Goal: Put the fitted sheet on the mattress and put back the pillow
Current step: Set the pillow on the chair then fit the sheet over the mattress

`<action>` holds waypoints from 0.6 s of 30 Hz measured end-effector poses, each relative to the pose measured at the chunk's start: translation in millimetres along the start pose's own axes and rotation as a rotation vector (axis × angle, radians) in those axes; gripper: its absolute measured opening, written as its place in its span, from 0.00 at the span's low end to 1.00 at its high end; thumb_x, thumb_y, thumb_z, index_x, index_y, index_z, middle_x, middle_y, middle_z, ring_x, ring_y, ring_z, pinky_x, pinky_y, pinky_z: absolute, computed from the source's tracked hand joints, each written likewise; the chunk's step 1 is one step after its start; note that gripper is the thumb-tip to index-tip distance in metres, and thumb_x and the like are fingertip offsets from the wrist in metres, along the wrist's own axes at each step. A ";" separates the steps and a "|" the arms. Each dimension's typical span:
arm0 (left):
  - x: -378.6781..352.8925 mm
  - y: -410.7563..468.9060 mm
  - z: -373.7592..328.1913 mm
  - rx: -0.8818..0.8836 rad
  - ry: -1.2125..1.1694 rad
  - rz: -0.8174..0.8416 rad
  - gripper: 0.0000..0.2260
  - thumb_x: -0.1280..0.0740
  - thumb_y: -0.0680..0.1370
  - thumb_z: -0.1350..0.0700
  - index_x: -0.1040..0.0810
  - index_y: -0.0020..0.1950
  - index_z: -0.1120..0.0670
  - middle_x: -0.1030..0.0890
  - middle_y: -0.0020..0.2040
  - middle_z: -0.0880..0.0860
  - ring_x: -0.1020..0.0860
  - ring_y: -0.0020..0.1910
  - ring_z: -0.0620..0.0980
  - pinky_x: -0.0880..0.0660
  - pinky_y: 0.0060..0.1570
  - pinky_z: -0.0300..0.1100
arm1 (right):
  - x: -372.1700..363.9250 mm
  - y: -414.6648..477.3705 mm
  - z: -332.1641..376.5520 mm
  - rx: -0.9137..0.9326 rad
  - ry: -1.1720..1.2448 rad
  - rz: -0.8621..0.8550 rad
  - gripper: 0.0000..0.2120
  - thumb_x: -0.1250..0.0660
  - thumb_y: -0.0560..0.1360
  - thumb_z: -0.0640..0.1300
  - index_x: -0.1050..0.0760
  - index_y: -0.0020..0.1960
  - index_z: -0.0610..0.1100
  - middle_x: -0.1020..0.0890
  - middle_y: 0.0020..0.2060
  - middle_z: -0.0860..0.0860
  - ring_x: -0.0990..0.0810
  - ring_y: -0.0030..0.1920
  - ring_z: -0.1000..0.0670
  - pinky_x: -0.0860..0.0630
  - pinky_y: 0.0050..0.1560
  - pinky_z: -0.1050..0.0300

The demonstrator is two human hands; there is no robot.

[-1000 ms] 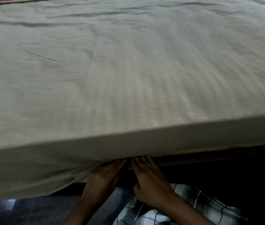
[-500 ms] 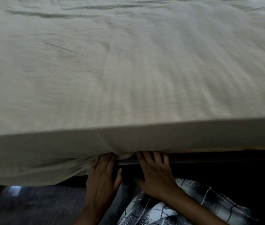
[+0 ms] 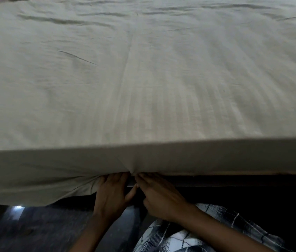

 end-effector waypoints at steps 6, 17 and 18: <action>31.7 -16.4 19.1 -0.108 -0.219 -0.132 0.13 0.41 0.72 0.55 0.23 0.55 0.50 0.16 0.42 0.50 0.21 0.39 0.47 0.30 0.37 0.37 | -14.1 15.3 3.1 -0.088 -0.090 -0.104 0.36 0.26 0.44 0.47 0.19 0.53 0.45 0.16 0.46 0.50 0.17 0.43 0.50 0.21 0.47 0.58; 11.7 -40.4 42.1 0.093 -0.007 -0.193 0.19 0.42 0.75 0.50 0.22 0.57 0.60 0.19 0.55 0.57 0.28 0.57 0.52 0.36 0.62 0.46 | -14.1 19.0 3.7 -0.189 -0.210 -0.013 0.41 0.22 0.42 0.51 0.19 0.56 0.43 0.17 0.49 0.46 0.17 0.46 0.45 0.21 0.49 0.53; 14.0 -36.5 45.6 0.076 0.018 -0.172 0.18 0.42 0.75 0.49 0.21 0.55 0.59 0.19 0.53 0.56 0.26 0.55 0.52 0.34 0.59 0.45 | -12.7 18.3 5.5 -0.177 -0.208 0.030 0.44 0.22 0.51 0.53 0.26 0.64 0.41 0.22 0.59 0.44 0.21 0.58 0.44 0.26 0.60 0.51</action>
Point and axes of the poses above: each hand's wrist, its own y-axis towards the middle knuckle, its own x-axis out of the back of the hand, z = x × y, the point moved 6 cm from there along y, towards the middle knuckle
